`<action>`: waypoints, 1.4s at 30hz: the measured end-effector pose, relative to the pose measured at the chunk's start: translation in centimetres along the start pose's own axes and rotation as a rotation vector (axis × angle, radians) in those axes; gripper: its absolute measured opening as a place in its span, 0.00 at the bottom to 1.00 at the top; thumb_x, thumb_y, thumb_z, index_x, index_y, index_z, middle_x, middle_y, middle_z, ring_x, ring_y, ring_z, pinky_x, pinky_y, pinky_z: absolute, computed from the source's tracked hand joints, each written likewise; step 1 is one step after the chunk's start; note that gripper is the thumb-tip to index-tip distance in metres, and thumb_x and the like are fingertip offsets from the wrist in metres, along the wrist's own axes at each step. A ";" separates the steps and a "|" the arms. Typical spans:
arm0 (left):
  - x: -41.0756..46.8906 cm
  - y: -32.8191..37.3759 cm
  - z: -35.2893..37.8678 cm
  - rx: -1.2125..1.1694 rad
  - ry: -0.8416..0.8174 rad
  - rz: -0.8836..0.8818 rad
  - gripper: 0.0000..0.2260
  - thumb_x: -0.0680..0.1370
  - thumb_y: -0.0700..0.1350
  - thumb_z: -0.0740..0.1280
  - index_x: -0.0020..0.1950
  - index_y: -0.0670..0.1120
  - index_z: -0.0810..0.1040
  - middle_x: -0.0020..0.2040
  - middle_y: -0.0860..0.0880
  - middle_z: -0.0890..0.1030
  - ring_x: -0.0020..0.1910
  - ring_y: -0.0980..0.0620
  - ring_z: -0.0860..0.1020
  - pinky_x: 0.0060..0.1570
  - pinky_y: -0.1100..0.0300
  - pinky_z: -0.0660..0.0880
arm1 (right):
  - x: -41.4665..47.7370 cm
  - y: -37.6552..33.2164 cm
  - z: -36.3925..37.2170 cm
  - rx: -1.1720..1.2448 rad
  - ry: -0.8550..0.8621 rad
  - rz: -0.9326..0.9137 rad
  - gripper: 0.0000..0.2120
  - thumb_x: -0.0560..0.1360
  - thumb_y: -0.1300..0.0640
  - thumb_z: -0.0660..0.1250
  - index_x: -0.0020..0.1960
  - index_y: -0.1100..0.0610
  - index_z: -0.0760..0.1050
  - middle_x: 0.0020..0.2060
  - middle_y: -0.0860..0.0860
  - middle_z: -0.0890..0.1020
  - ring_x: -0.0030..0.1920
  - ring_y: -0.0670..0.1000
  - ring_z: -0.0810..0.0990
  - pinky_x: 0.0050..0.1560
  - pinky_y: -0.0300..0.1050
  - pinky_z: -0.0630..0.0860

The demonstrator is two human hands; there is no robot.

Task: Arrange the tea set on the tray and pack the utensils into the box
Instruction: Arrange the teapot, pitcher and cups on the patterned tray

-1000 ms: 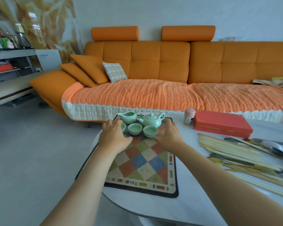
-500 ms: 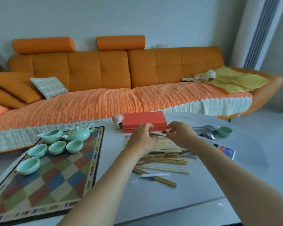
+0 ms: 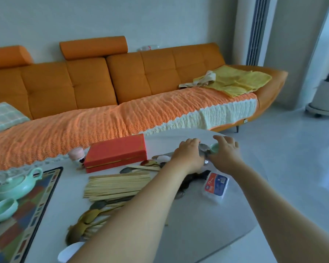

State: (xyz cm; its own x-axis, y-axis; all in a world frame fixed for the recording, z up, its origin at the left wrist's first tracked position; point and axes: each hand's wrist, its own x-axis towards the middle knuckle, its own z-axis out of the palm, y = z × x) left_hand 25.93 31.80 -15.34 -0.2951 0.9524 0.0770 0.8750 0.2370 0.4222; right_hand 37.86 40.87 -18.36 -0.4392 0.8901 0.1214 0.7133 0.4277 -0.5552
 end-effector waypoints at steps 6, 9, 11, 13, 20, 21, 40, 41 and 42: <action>2.0 1.0 2.0 0.103 -0.078 0.039 0.24 0.78 0.43 0.61 0.74 0.46 0.63 0.71 0.45 0.71 0.68 0.42 0.65 0.63 0.48 0.67 | 1.0 2.2 1.0 0.088 0.002 0.010 0.31 0.77 0.46 0.67 0.76 0.50 0.63 0.72 0.56 0.68 0.70 0.60 0.67 0.69 0.54 0.65; 2.0 1.3 2.3 0.096 -0.045 0.031 0.25 0.79 0.44 0.61 0.76 0.47 0.62 0.71 0.47 0.71 0.68 0.42 0.66 0.64 0.49 0.65 | 1.0 1.8 0.3 0.169 0.033 -0.011 0.32 0.74 0.51 0.72 0.75 0.51 0.65 0.69 0.56 0.71 0.68 0.59 0.70 0.67 0.55 0.68; 1.7 1.3 1.9 -0.029 -0.013 0.006 0.25 0.81 0.44 0.60 0.78 0.48 0.60 0.73 0.46 0.70 0.71 0.43 0.65 0.68 0.48 0.65 | 0.8 1.2 -0.2 0.213 0.057 -0.048 0.36 0.71 0.53 0.75 0.75 0.50 0.64 0.68 0.54 0.72 0.67 0.58 0.71 0.66 0.55 0.69; 1.1 1.0 1.0 -0.232 0.008 -0.040 0.26 0.81 0.45 0.59 0.79 0.49 0.57 0.76 0.47 0.66 0.74 0.45 0.64 0.70 0.48 0.65 | 0.3 0.0 -0.8 0.303 0.047 -0.100 0.38 0.70 0.54 0.77 0.75 0.49 0.63 0.65 0.51 0.75 0.64 0.55 0.74 0.61 0.50 0.72; -4.1 -3.5 -2.8 -0.381 0.113 -0.127 0.29 0.78 0.53 0.63 0.78 0.52 0.60 0.76 0.50 0.63 0.72 0.48 0.67 0.71 0.44 0.64 | -2.6 -6.2 -0.1 0.404 -0.100 -0.239 0.38 0.67 0.56 0.79 0.74 0.53 0.68 0.61 0.48 0.79 0.56 0.47 0.78 0.48 0.31 0.71; -5.1 -4.4 -3.6 -0.380 0.130 -0.137 0.28 0.78 0.53 0.64 0.78 0.51 0.61 0.75 0.50 0.65 0.72 0.48 0.68 0.70 0.44 0.66 | -3.1 -7.3 0.3 0.395 -0.124 -0.254 0.38 0.66 0.54 0.80 0.73 0.54 0.69 0.61 0.48 0.80 0.57 0.47 0.78 0.51 0.34 0.71; -30.3 -23.6 -15.3 -0.198 0.297 -0.373 0.23 0.75 0.50 0.70 0.70 0.56 0.72 0.64 0.59 0.74 0.62 0.58 0.73 0.63 0.57 0.71 | -17.0 -31.6 13.4 0.178 -0.548 -0.560 0.32 0.65 0.51 0.79 0.65 0.49 0.71 0.55 0.48 0.78 0.50 0.50 0.78 0.42 0.41 0.74; -31.5 -24.5 -15.6 -0.196 0.307 -0.400 0.24 0.76 0.48 0.69 0.72 0.54 0.71 0.66 0.57 0.73 0.65 0.56 0.71 0.64 0.57 0.69 | -18.0 -32.7 14.4 0.175 -0.552 -0.568 0.32 0.65 0.48 0.79 0.65 0.50 0.71 0.54 0.48 0.78 0.50 0.49 0.78 0.43 0.42 0.74; -32.7 -25.6 -16.0 -0.177 0.337 -0.419 0.23 0.77 0.46 0.67 0.72 0.53 0.71 0.68 0.56 0.72 0.68 0.55 0.69 0.65 0.57 0.67 | -19.0 -33.8 15.2 0.177 -0.549 -0.581 0.32 0.65 0.46 0.79 0.64 0.50 0.71 0.53 0.47 0.78 0.49 0.49 0.78 0.44 0.42 0.74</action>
State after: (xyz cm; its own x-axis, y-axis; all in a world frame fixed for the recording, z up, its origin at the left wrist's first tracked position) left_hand 7.06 -8.51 -14.19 -0.7347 0.6634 0.1420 0.5879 0.5182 0.6212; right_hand 13.83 7.09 -14.43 -0.9499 0.3107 0.0352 0.2129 0.7251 -0.6549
